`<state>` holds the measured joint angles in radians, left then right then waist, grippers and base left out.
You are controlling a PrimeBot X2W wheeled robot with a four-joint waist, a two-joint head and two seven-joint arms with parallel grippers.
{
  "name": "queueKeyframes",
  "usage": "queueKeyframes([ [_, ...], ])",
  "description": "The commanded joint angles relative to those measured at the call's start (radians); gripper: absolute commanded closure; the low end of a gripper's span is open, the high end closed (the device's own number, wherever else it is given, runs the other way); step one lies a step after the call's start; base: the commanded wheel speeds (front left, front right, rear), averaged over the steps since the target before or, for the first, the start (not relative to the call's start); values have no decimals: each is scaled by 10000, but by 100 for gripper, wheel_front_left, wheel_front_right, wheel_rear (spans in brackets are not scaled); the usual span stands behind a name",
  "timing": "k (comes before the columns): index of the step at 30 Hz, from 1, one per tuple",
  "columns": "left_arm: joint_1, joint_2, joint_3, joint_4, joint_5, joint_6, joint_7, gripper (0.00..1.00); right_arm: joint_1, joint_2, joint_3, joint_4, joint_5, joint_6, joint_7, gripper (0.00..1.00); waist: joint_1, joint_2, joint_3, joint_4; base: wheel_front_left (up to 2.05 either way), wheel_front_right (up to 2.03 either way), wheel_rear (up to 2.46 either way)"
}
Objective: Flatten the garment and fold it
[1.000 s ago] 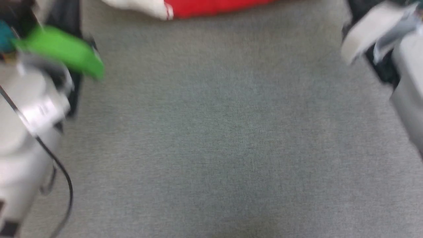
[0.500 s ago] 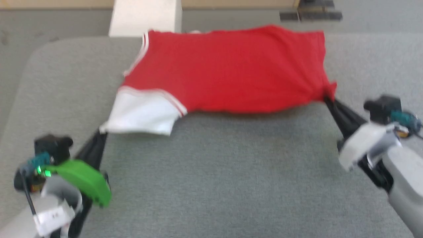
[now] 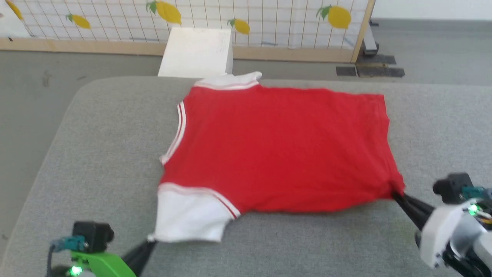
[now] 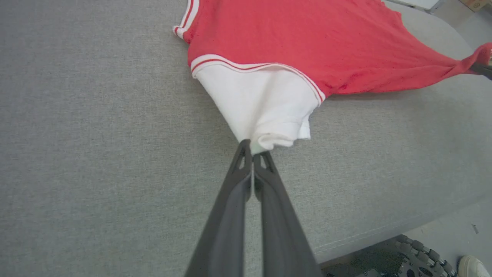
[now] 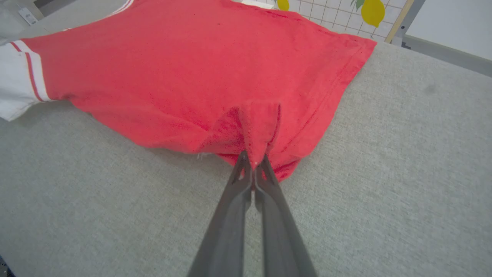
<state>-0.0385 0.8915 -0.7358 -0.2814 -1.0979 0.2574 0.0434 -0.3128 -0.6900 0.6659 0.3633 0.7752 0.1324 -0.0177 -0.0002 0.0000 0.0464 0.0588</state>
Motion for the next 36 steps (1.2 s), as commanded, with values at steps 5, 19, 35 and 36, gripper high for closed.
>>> queueKeyframes([
  [5,636,444,-327,-525,-748,-189,846,100,1457,-668,-453,-1048,829,-17,1236,100,2,0,-245,47,0,0,0],
  [19,-780,-350,844,-1021,-572,-168,-233,100,2330,-134,-2623,-2620,1352,-17,1783,100,2,0,525,-181,0,0,0],
  [35,-4015,-1543,1360,1515,310,-355,-376,100,615,963,-3662,-2205,780,-17,2211,100,2,0,2335,-566,0,0,0],
  [36,-4221,-1621,1398,1758,305,-420,-381,100,479,1020,-3698,-2102,721,-17,2219,100,2,0,2429,-575,0,0,0],
])
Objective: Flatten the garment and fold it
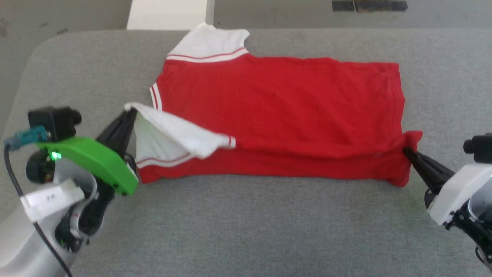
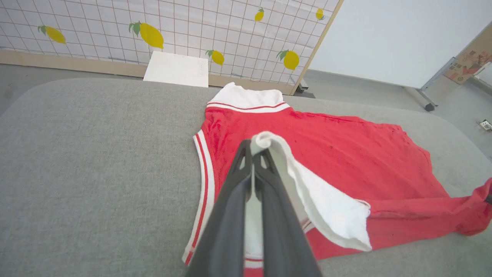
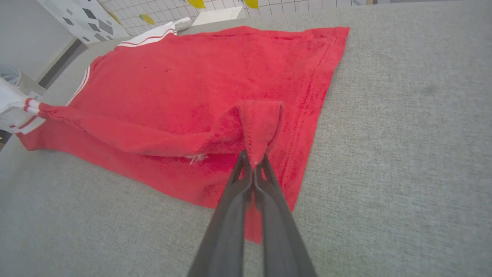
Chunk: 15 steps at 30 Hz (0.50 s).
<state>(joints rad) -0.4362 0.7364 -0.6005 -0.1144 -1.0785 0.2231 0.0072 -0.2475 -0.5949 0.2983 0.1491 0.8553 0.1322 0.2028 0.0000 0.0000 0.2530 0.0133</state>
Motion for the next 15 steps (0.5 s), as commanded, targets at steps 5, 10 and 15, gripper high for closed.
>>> queueKeyframes([
  [5,-1135,-346,-119,1048,405,-326,129,100,-682,226,-2,424,-430,-15,144,100,0,0,772,-186,0,0,0],
  [10,-1905,-621,-577,2251,829,-611,472,100,-1142,427,144,753,-652,-15,230,100,0,0,1070,-293,0,0,0],
  [15,-2490,-935,-1005,3500,1303,-729,644,100,-1491,607,232,1073,-916,-15,215,100,0,0,1246,-327,0,0,0],
])
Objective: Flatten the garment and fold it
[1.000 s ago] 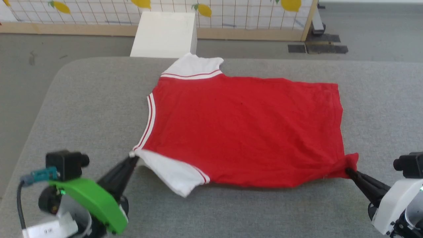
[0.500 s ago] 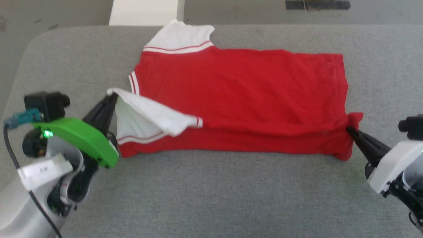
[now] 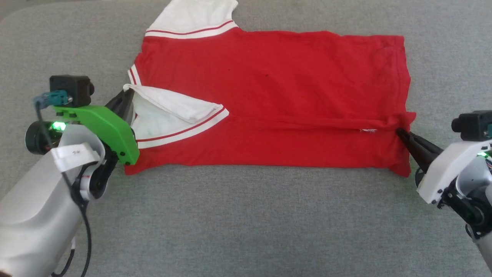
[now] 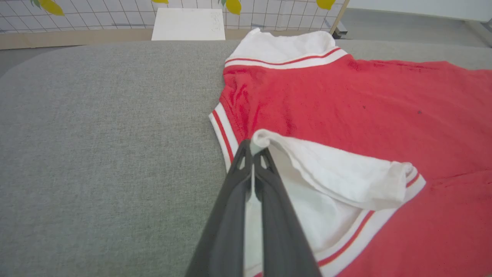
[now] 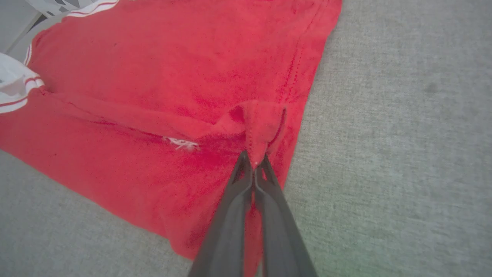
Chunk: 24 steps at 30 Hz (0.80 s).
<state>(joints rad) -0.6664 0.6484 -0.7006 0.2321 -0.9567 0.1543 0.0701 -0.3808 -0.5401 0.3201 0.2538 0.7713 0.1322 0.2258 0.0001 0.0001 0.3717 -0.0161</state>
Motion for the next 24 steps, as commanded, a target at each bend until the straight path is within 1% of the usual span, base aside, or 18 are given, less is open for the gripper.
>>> queueKeyframes([
  [1,-293,-144,-84,304,163,-83,16,100,-219,94,19,106,-133,-15,-28,100,-1,-1,78,-37,0,0,0],
  [2,-378,-213,-131,514,257,-86,-43,100,-259,118,26,187,-185,-15,-10,100,-1,-1,82,-37,0,0,0],
  [4,-531,-363,-292,930,529,-121,-224,0,-343,168,27,358,-351,-15,-10,100,-1,-1,53,-37,0,0,0],
  [5,-568,-507,-306,1144,526,-148,-319,0,-375,214,-25,488,-455,-15,-2,100,-1,-1,11,-22,0,0,0],
  [6,-580,-626,-307,1301,500,-181,-401,0,-398,245,-60,560,-576,-15,-27,62,-1,-1,-49,-10,0,0,0],
  [7,-575,-747,-331,1468,482,-234,-483,0,-407,312,-159,687,-706,-15,-12,0,-1,-1,-136,-3,0,0,0],
  [13,-190,-1107,-272,1896,312,-309,-1073,0,-228,562,-251,543,-1715,-15,361,0,-1,-1,-778,52,0,0,0],
  [16,286,-1197,-247,1700,130,-170,-1198,0,61,864,-578,341,-2297,-15,821,0,-1,-1,-1169,84,0,0,0],
  [19,883,-1194,-242,1342,78,229,-1356,0,442,1309,-1107,138,-2897,-15,1463,0,-1,-1,-1466,78,0,0,0],
  [21,1345,-1178,-248,1015,33,585,-1402,0,743,1678,-1589,-28,-3406,-15,1970,0,-1,-1,-1625,87,0,0,0],
  [24,1963,-1014,-317,444,121,1262,-1357,0,1214,2249,-2254,-450,-4236,-15,2840,0,-1,-1,-1766,94,0,0,0],
])
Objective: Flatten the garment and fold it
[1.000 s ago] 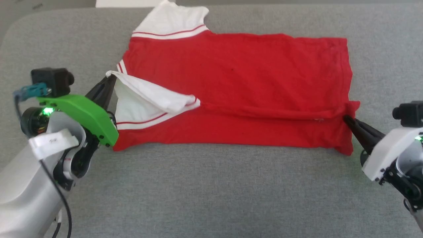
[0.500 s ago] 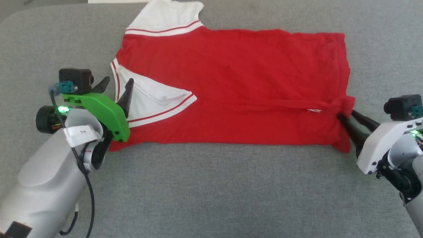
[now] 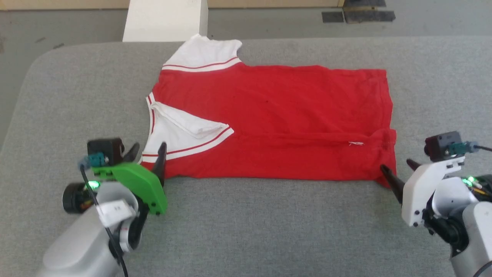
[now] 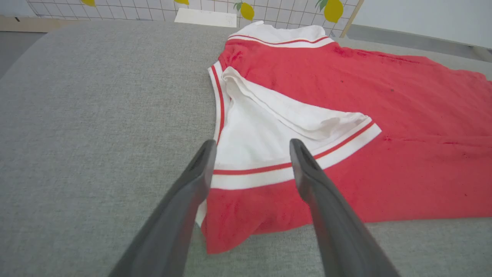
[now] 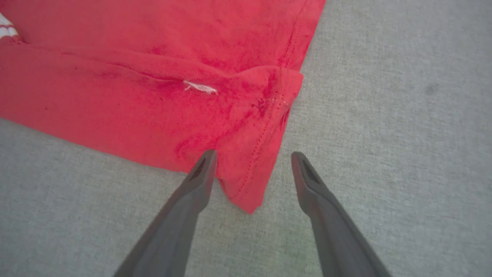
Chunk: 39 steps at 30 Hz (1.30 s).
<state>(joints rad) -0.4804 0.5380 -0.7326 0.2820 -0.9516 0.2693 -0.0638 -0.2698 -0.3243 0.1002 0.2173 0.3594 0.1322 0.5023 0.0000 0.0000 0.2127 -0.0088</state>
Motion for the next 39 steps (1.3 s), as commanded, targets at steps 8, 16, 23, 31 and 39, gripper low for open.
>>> queueKeyframes([
  [8,639,989,-750,-1268,803,1587,1374,0,949,1604,-1304,-1519,-1325,-15,1714,0,0,0,-101,36,0,0,0],
  [16,590,1372,-935,-1732,886,2137,2262,0,1375,2186,-1584,-2771,-1516,-15,2449,0,0,0,418,-183,0,0,0],
  [23,226,1482,-952,-1474,948,2286,2670,0,1345,2394,-1772,-3302,-1448,-15,2459,0,0,0,1016,-426,0,0,0],
  [31,413,1047,-1102,-827,327,1591,2956,100,1325,2184,-2274,-3680,-1472,-15,2458,0,0,0,1284,-424,0,0,0],
  [39,350,1006,-957,-1035,641,1403,1958,100,1010,2328,-2524,-3339,-2027,-15,2813,0,0,0,816,-23,0,0,0],
])
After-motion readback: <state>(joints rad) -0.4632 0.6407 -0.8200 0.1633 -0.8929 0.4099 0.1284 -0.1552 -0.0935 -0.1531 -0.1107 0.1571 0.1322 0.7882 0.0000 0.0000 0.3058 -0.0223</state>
